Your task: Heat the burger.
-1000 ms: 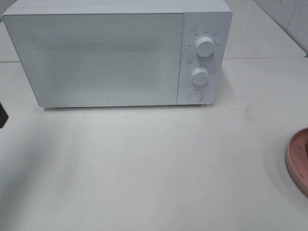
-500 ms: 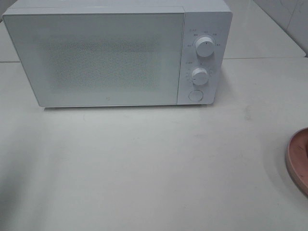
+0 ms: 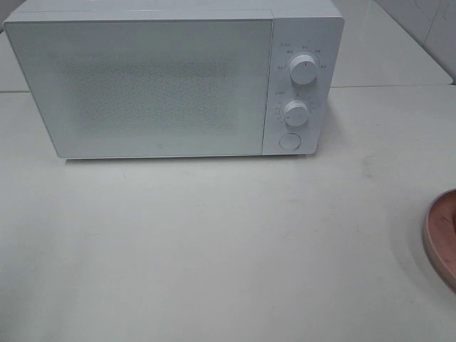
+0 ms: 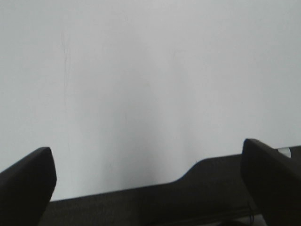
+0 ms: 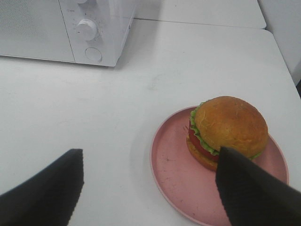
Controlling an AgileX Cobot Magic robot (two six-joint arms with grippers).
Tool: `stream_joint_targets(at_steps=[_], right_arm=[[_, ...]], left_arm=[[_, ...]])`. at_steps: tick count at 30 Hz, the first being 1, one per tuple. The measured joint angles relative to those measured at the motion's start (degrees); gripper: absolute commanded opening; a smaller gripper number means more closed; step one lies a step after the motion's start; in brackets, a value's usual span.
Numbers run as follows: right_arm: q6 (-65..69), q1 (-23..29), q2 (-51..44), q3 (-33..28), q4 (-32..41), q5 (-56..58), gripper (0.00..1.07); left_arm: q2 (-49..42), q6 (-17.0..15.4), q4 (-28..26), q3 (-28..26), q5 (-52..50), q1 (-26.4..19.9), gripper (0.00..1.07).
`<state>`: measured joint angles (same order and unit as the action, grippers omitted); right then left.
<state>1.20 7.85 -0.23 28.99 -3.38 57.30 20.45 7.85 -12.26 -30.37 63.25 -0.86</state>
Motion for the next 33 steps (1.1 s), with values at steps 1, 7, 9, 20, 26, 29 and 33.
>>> stream_joint_targets(at_steps=[1,7,9,20,26,29,33], right_arm=[[0.0,0.0,0.0,0.0,0.0,0.0,0.75],[0.0,0.0,0.0,0.0,0.0,0.0,0.75],[0.0,0.0,0.0,0.0,0.0,0.0,0.75],[0.0,0.0,0.0,0.0,0.0,0.0,0.75],[0.0,0.0,0.0,0.0,0.0,0.0,0.75],[0.0,0.0,0.0,0.0,0.0,0.0,0.75],[0.0,0.0,0.0,0.0,0.0,0.0,0.75]], left_arm=[[-1.7,0.0,0.1,0.2,-0.5,0.0,1.0],[-13.3,-0.2,1.8,0.6,-1.0,0.0,1.0],[-14.6,-0.2,2.1,0.6,-1.0,0.0,1.0],[-20.7,-0.3,2.5,0.6,-1.1,0.0,1.0],[-20.7,-0.3,2.5,0.6,-1.1,0.0,1.0],[-20.7,-0.3,2.5,0.7,-1.1,0.0,1.0],[-20.7,-0.3,2.5,0.9,-1.1,0.0,1.0]])
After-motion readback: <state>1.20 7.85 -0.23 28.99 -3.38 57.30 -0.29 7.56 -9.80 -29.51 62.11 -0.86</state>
